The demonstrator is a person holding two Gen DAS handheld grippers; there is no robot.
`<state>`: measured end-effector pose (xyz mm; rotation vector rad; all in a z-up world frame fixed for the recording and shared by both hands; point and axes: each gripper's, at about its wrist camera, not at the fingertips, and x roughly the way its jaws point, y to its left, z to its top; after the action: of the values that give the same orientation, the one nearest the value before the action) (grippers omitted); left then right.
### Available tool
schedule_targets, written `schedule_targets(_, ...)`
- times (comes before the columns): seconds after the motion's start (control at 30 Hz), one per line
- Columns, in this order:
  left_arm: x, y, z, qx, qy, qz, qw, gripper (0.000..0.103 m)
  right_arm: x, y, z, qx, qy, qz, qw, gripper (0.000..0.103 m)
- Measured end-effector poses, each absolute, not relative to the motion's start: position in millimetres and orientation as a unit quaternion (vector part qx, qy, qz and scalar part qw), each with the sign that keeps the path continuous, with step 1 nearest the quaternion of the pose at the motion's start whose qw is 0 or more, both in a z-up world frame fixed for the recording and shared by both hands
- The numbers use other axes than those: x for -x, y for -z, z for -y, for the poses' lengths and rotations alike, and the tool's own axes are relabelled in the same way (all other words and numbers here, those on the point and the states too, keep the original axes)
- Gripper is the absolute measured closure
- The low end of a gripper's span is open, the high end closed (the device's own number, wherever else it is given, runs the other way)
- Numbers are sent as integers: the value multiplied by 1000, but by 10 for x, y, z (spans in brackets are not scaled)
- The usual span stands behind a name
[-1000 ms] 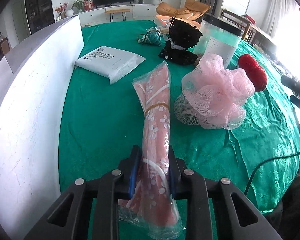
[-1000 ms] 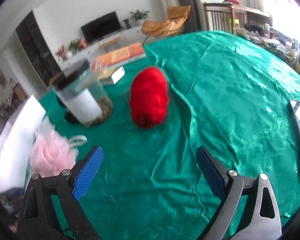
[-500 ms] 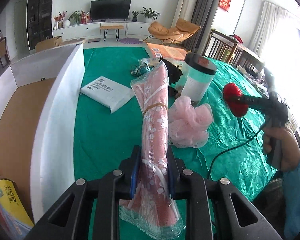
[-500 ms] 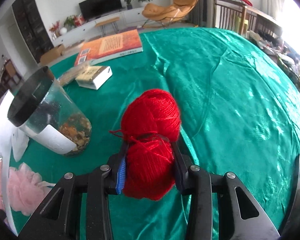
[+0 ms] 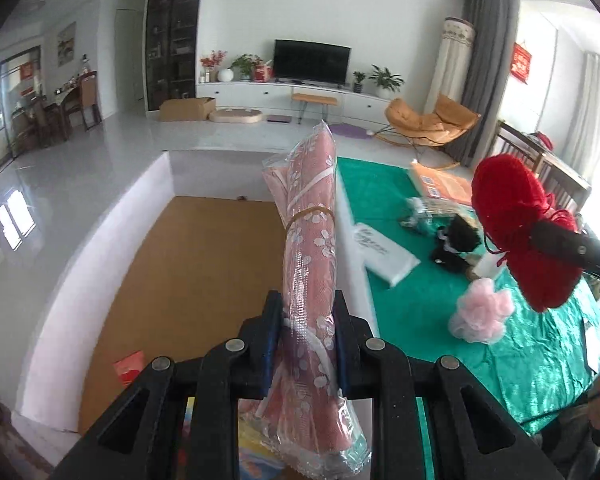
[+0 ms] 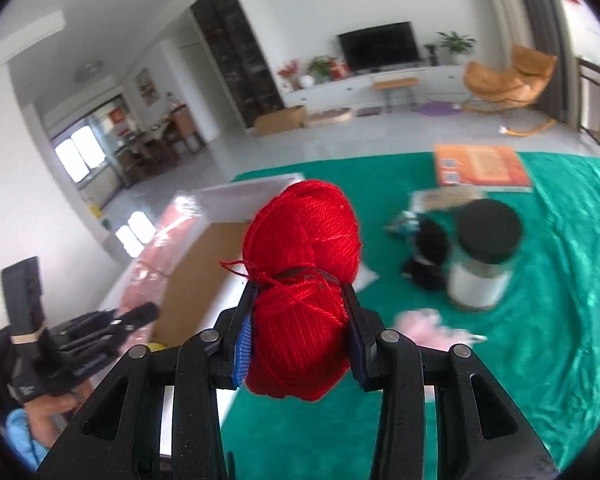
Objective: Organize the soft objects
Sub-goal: 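Carry the package and red yarn into the white box and release both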
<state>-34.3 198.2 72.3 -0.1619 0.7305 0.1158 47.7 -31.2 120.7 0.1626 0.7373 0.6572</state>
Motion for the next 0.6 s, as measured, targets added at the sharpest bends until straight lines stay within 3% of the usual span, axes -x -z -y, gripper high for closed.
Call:
schedule_targets(0.07, 396, -628, -2169, 74, -98, -369, 921, 72, -407, -1256, -115, -81, -369, -360, 853, 61)
schedule_targets(0.1, 418, -570, -2269, 76, -121, -375, 916, 54, -388, -1248, -309, -87, -396, -364, 838, 54)
schedule_targets(0.13, 434, -520, -2323, 82, -135, -378, 912, 25, -375, -1223, -471, -97, -424, -367, 822, 40)
schedule_targets(0.2, 499, -460, -2426, 98, -165, -368, 910, 5, -362, -1141, -674, -104, -458, -375, 799, 26)
schedule_targets(0.4, 473, -390, -2213, 104, -126, -354, 921, 5, -305, -847, -197, -99, -386, -362, 843, 26)
schedule_targets(0.6, 360, -387, -1297, 110, 11, -356, 928, 5, -164, -168, 1106, -48, -143, -340, 928, 26)
